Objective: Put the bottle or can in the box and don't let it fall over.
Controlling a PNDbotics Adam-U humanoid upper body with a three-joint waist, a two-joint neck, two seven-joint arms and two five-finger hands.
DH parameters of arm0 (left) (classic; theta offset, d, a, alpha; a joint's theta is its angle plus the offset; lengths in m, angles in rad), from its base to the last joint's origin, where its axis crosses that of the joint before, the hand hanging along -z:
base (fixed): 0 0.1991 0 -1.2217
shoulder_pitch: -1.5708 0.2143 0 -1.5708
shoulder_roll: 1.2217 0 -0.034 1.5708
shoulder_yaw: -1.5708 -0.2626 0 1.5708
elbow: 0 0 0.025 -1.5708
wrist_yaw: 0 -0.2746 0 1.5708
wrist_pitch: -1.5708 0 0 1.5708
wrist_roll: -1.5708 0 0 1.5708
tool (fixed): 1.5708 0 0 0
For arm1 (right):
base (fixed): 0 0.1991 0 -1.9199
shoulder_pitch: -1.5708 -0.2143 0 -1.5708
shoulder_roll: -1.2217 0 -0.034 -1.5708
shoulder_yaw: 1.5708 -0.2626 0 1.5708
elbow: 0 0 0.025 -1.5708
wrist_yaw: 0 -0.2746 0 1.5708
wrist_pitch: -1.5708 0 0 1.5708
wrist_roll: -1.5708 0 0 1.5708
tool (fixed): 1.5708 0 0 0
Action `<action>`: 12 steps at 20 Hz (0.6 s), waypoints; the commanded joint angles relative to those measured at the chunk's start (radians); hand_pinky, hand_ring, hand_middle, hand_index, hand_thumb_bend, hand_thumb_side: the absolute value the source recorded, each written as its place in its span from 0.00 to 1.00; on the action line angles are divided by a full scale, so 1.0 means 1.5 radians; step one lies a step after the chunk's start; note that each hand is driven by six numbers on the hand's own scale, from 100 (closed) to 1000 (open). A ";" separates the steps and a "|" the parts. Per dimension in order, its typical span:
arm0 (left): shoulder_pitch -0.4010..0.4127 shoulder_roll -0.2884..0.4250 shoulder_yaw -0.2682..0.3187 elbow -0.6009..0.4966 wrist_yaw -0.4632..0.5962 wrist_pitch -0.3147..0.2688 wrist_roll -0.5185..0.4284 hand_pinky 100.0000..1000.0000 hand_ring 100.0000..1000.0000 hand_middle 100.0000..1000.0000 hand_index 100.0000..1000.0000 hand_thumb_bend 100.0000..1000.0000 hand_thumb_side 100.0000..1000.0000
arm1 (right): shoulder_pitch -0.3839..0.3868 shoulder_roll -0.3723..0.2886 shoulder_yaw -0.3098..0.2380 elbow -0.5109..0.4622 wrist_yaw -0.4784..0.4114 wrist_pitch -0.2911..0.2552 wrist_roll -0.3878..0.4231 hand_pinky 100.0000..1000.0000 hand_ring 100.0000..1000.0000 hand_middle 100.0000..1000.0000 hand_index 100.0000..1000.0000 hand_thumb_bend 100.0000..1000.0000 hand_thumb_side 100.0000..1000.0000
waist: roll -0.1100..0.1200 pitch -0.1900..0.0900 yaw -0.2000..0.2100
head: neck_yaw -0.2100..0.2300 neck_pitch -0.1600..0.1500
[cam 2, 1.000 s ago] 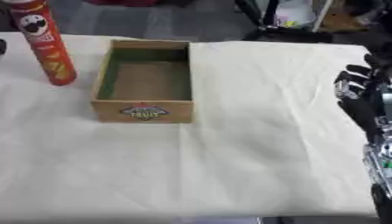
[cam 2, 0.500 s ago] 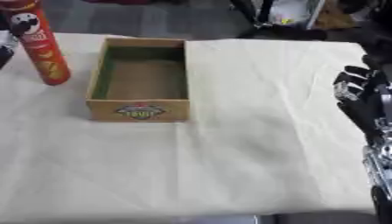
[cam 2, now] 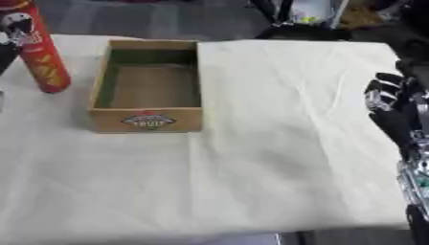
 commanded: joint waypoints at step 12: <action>-0.048 0.026 -0.004 0.067 -0.058 -0.016 -0.024 0.85 0.81 0.85 0.90 0.54 0.60 | -0.016 -0.009 0.004 -0.010 -0.006 -0.001 0.009 0.78 0.80 0.78 1.00 0.00 0.35 | -0.001 0.002 -0.016 | 0.007 0.004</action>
